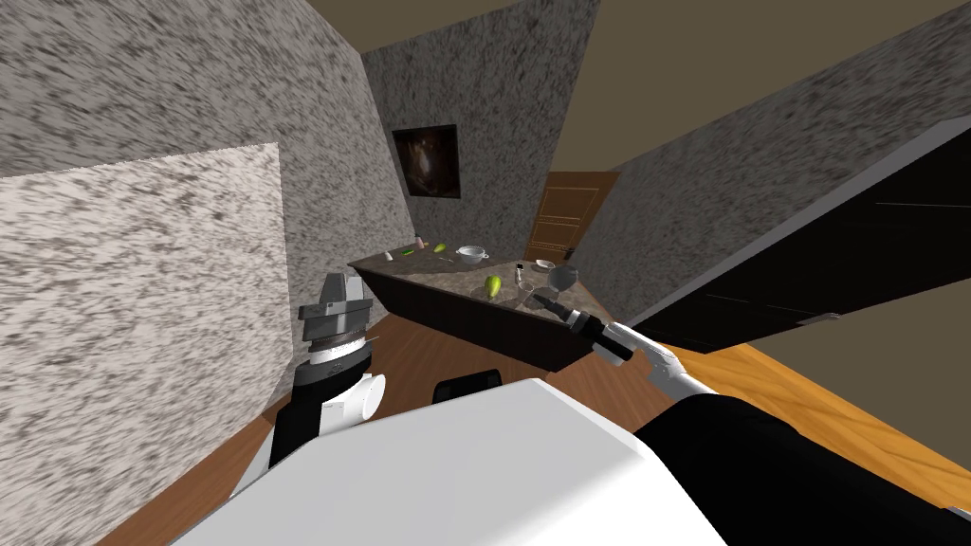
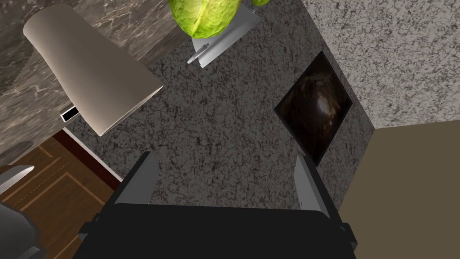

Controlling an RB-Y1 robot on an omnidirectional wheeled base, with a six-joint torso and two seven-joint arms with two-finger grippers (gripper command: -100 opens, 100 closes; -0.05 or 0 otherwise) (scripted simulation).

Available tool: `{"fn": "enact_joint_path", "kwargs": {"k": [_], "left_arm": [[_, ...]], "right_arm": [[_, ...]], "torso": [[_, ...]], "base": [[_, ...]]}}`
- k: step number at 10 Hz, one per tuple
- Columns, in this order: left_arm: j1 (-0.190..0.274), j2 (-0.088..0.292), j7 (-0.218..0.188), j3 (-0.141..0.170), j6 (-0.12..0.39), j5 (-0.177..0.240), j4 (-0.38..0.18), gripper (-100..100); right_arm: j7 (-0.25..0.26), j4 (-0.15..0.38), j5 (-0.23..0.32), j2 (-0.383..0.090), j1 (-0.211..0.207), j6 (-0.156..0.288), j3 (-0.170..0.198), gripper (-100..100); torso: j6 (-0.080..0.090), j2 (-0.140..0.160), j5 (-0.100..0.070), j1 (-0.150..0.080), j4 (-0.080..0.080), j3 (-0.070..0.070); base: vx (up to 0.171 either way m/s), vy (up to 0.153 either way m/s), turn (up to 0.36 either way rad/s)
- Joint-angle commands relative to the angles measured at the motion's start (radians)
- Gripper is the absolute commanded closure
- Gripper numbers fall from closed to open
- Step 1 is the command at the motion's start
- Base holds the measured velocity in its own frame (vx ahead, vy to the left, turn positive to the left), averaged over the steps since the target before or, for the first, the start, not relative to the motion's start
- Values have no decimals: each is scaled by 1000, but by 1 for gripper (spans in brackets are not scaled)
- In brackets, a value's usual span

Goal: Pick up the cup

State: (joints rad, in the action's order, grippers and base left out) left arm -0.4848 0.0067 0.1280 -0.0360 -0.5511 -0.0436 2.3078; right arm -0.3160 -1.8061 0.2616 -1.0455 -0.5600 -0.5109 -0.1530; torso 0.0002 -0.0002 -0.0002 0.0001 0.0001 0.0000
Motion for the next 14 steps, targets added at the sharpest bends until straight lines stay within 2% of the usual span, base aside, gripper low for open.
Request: {"fn": "enact_joint_path", "kwargs": {"k": [1,2,3,6,9,14], "left_arm": [[0,0,0,0,0,0,0,0],[0,0,0,0,0,0,0,0],[0,0,0,0,0,0,0,0],[0,0,0,0,0,0,0,0],[0,0,0,0,0,0,0,0],[0,0,0,0,0,0,0,0]], "right_arm": [[-2,30,12,-50,-10,-7,-8,-100],[-2,30,12,-70,-10,-7,-8,-100],[-2,57,24,-105,-21,-14,-17,-100],[0,85,37,-190,-35,-22,-25,-100],[9,138,64,-279,-65,-38,-40,-100],[25,190,94,-416,-100,-57,-54,-100]], "torso": [[0,0,0,0,0,0],[0,0,0,0,0,0],[0,0,0,0,0,0],[0,-1,0,1,0,-1],[0,-2,0,1,0,-1],[0,-3,0,2,-1,-2]], "base": [[-2,6,62],[-3,3,37],[0,7,76],[6,8,44],[18,15,60],[28,18,52]]}}
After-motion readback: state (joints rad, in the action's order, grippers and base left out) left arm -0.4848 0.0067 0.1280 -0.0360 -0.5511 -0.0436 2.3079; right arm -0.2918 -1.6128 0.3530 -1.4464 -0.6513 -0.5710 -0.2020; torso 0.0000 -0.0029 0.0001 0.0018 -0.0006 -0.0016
